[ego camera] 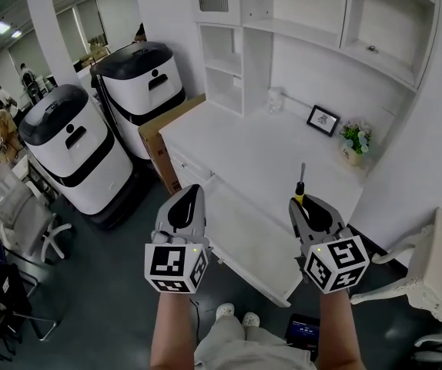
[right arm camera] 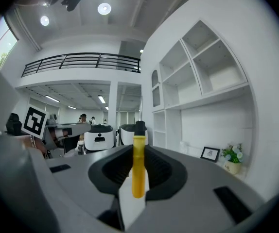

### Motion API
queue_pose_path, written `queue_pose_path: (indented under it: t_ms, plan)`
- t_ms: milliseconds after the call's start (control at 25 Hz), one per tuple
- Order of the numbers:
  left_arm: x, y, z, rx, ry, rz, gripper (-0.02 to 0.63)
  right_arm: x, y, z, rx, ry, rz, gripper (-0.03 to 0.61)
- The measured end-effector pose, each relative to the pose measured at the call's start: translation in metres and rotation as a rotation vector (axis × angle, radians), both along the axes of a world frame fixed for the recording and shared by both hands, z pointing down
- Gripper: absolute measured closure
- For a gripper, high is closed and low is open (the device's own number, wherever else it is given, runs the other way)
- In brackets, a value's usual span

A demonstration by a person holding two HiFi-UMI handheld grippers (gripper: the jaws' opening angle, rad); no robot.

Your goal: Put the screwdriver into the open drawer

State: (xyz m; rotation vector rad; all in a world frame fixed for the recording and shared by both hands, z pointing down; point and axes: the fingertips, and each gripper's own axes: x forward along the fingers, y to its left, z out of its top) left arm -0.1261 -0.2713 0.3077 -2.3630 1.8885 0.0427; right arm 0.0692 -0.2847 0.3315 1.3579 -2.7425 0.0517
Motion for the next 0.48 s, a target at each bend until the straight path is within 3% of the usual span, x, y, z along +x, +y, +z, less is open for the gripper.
queue_pose_path:
  t_ms: [480]
  plan:
    - [-0.008, -0.024, 0.056, -0.128, 0.009, 0.030, 0.604, -0.021, -0.020, 0.065, -0.148, 0.025, 0.008, 0.500]
